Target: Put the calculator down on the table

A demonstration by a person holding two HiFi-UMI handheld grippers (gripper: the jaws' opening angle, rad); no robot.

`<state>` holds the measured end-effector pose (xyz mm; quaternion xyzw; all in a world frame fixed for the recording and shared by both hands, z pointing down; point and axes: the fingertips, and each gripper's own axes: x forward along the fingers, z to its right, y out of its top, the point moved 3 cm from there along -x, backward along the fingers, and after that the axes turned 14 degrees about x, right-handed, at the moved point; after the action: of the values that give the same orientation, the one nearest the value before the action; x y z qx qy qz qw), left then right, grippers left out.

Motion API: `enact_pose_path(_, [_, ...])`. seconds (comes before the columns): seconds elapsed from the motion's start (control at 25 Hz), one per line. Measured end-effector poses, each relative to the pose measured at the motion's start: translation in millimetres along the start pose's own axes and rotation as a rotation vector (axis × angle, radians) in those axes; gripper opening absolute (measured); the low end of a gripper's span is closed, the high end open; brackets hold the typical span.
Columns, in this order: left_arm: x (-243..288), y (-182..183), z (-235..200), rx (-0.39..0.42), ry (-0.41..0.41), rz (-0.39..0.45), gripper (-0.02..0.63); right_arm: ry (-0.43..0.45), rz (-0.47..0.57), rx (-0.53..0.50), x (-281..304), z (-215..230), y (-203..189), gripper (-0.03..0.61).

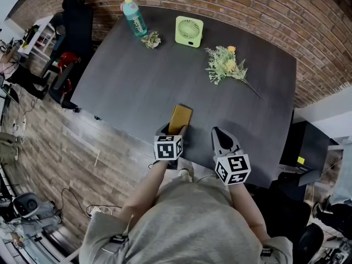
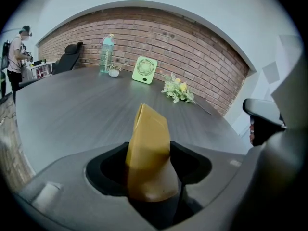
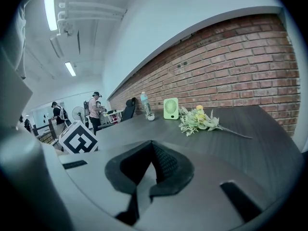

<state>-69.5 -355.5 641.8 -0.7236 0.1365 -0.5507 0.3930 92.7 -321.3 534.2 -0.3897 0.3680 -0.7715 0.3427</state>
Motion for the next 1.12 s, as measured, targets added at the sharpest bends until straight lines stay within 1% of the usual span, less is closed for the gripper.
enact_pose_path(0.16, [-2.5,-1.4,-3.2,0.0,0.012,0.001,0.262,0.0,-0.001,-0.003,-2.5,-3.0,-2.0,0.002])
enact_pose_path(0.36, [-5.3,-4.3,-10.9,0.009,0.056,0.019,0.285,0.0,-0.002,-0.009,-4.1,-7.7,-5.2,0.002])
enact_pose_path(0.48, [-6.9,-4.6,-13.8,0.025,0.071,0.025,0.288,0.001,-0.002,-0.012,-5.9,-9.8,-6.9,0.002])
enact_pose_path(0.72, [-11.8,-4.5,-13.2,0.04,0.064,0.032,0.288,-0.001,0.003,-0.02,-10.2,-16.6,-7.7,0.002])
enact_pose_path(0.96, [-36.7,6.0,-3.9,0.069,0.013,0.1,0.287,-0.007,0.02,-0.026,-19.8,-27.1,-8.7,0.002])
enact_pose_path(1.04, [-50.7,8.5,0.6,0.09,0.001,0.124,0.269,-0.009,0.029,-0.028,-26.1,-33.0,-10.2,0.002])
enact_pose_path(1.12, [-66.8,10.6,3.7,0.112,0.008,0.155,0.212,-0.01,0.04,-0.032,-33.1,-39.6,-12.3,0.002])
